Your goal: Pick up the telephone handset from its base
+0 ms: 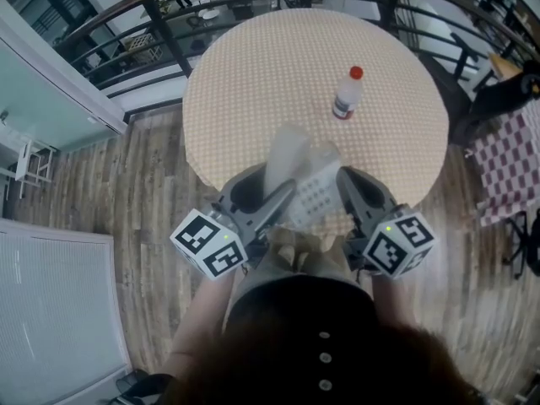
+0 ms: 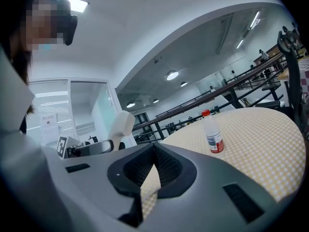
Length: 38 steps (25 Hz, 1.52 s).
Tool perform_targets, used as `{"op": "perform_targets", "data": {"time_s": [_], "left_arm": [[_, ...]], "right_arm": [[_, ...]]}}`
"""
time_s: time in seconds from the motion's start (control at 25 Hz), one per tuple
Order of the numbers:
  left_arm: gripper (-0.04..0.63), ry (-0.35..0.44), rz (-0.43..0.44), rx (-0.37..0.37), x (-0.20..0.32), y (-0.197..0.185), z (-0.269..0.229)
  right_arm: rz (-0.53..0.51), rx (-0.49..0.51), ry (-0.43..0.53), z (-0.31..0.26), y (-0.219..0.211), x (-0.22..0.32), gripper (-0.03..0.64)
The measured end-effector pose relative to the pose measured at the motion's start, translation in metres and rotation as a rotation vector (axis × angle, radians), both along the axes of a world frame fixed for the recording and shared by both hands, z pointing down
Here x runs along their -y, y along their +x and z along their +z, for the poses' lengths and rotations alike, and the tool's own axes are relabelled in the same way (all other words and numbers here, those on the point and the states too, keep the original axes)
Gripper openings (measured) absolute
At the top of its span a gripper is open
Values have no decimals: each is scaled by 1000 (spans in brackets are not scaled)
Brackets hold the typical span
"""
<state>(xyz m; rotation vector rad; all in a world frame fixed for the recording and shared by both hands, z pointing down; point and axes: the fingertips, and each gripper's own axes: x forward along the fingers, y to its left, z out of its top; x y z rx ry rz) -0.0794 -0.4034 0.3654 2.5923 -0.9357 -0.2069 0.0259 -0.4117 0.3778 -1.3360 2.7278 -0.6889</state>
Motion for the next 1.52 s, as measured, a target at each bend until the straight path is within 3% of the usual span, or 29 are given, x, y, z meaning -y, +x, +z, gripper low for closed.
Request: {"op": "perform_targets", "data": {"time_s": [0.48, 1.52], "left_arm": [[225, -23, -26, 25, 0, -3, 9], [225, -26, 3, 24, 6, 0, 13]], "right_arm": [[-87, -16, 3, 5, -24, -6, 11], [-48, -70, 11, 3, -19, -7, 11]]}}
